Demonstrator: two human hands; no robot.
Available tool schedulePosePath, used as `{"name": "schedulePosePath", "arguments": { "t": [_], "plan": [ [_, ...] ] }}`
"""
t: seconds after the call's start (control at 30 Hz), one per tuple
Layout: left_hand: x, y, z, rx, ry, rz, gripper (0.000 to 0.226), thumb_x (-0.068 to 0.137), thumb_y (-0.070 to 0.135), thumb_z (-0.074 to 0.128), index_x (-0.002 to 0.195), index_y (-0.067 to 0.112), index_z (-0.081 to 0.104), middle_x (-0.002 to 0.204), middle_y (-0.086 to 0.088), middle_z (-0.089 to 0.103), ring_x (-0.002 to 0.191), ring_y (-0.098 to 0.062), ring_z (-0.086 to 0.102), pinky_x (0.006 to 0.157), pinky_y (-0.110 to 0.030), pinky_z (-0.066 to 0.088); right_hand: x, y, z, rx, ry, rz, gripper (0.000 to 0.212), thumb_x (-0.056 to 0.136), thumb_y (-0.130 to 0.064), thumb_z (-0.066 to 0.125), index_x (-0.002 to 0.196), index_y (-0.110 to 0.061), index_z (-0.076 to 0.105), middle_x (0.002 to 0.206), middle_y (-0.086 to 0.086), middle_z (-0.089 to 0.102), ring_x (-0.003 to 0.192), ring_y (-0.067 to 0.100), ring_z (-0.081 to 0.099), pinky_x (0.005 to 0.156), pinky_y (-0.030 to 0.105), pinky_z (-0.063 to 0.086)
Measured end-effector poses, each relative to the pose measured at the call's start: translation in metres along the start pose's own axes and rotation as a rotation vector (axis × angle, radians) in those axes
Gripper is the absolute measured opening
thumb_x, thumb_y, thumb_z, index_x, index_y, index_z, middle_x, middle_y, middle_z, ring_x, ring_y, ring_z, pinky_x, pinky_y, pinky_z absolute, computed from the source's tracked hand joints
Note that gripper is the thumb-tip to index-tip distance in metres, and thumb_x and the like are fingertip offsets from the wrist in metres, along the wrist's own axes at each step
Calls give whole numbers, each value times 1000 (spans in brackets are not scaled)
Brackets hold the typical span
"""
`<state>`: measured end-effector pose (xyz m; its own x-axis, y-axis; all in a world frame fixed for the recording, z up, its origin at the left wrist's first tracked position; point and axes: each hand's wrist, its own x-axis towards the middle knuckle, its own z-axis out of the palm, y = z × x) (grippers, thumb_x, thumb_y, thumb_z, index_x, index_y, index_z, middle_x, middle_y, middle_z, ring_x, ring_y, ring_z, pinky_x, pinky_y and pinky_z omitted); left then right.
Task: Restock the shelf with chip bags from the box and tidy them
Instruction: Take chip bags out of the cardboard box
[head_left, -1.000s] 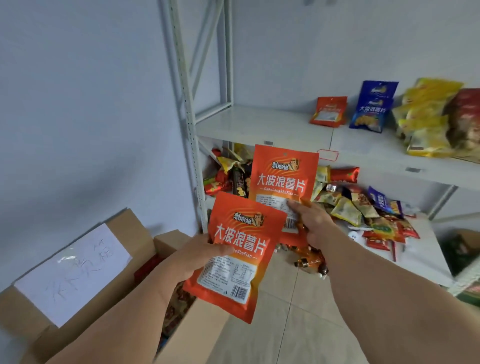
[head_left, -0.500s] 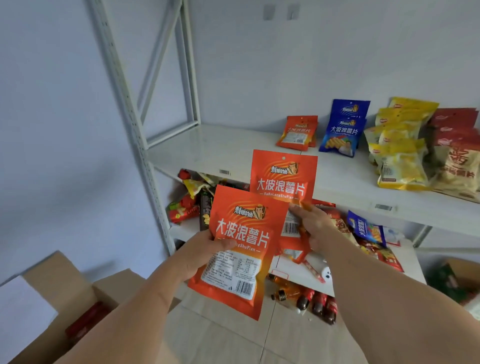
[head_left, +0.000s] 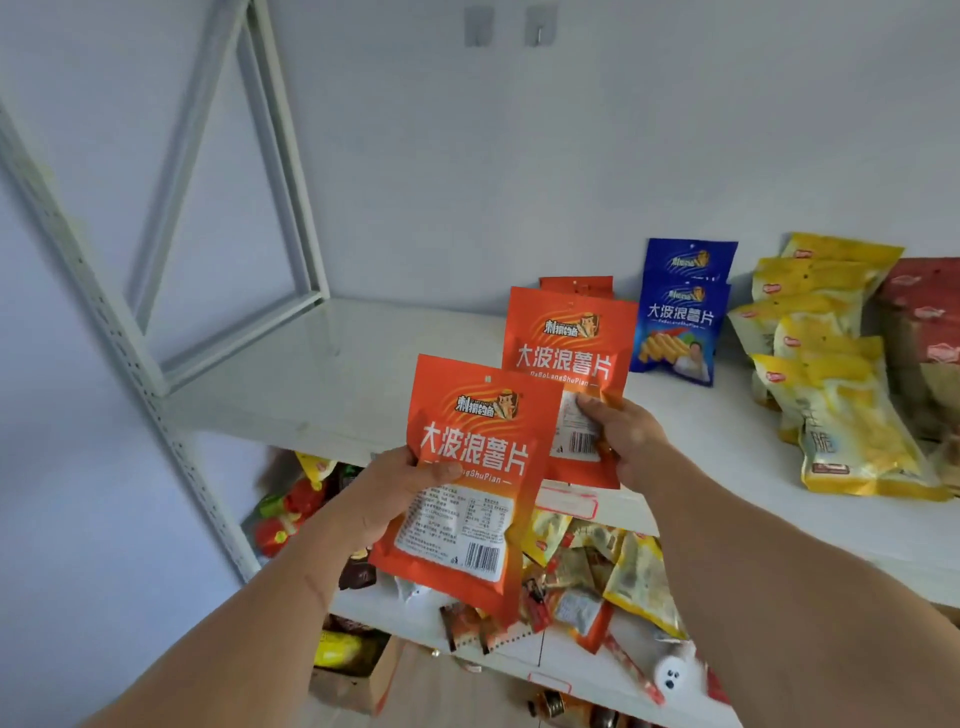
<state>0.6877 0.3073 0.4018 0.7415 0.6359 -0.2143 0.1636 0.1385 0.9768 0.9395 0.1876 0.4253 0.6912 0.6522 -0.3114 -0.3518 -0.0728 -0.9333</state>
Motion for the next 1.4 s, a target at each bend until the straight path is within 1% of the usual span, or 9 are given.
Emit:
{"name": "schedulePosePath", "arguments": {
  "t": [0.2, 0.43, 0.5, 0.63, 0.77, 0.93, 1.17, 1.3, 1.4],
  "plan": [
    [81, 36, -13, 10, 24, -9, 36, 86, 18, 75, 120, 8, 67, 109, -12, 78, 99, -31, 76, 96, -48, 56, 91, -29, 9, -2, 5, -7, 19, 87, -24, 78, 89, -27, 60, 94, 8, 76, 86, 30, 75, 86, 56, 58],
    [180, 56, -14, 1, 55, -34, 40, 86, 18, 76, 123, 6, 65, 113, -15, 77, 104, -36, 74, 104, -56, 51, 199, -37, 6, -75, 8, 24, 35, 84, -28, 79, 114, -18, 64, 98, 10, 77, 82, 30, 76, 81, 52, 61],
    [205, 59, -12, 6, 63, -34, 41, 85, 19, 77, 122, 6, 66, 113, -15, 77, 105, -37, 74, 104, -57, 51, 225, -34, 5, -89, 33, 29, 35, 85, -26, 79, 115, -17, 62, 97, 11, 75, 81, 29, 75, 71, 45, 62],
    [243, 61, -9, -10, 74, -67, 46, 78, 23, 81, 120, 8, 67, 112, -16, 77, 104, -38, 74, 103, -58, 51, 262, -30, 7, -170, 102, 27, 33, 88, -32, 76, 111, -16, 58, 92, 6, 71, 74, 21, 70, 54, 30, 49],
    [273, 63, -6, 19, 74, -89, 36, 85, 19, 77, 117, 8, 68, 108, -15, 78, 100, -37, 75, 102, -58, 52, 285, -32, 9, -294, 176, -28, 24, 90, -39, 72, 99, -20, 58, 86, 3, 70, 73, 18, 70, 60, 30, 53],
    [300, 69, -4, 43, 40, -90, 47, 80, 27, 80, 121, 9, 66, 109, -14, 78, 100, -36, 75, 101, -58, 53, 303, -35, 15, -527, 243, -116, 21, 95, -42, 64, 83, -28, 53, 80, -3, 67, 70, 14, 67, 64, 30, 53],
    [321, 59, -1, 65, 17, -102, 45, 79, 32, 81, 118, 14, 67, 106, -10, 79, 97, -34, 76, 99, -56, 54, 314, -32, 20, -580, 279, -131, 20, 95, -43, 64, 87, -32, 49, 78, -7, 64, 65, 9, 64, 56, 26, 46],
    [326, 57, 10, 89, 5, -107, 39, 84, 32, 79, 116, 13, 67, 103, -10, 80, 95, -33, 77, 98, -54, 56, 309, -31, 17, -613, 338, -143, 16, 100, -36, 53, 99, -21, 55, 82, -2, 62, 72, 17, 60, 73, 34, 47],
    [331, 59, 13, 92, 18, -101, 39, 86, 31, 79, 116, 9, 66, 102, -12, 79, 95, -34, 77, 98, -55, 56, 299, -39, 11, -595, 401, -108, 43, 104, -41, 39, 121, -7, 60, 111, 12, 67, 103, 34, 63, 88, 40, 50]
  ]
}}
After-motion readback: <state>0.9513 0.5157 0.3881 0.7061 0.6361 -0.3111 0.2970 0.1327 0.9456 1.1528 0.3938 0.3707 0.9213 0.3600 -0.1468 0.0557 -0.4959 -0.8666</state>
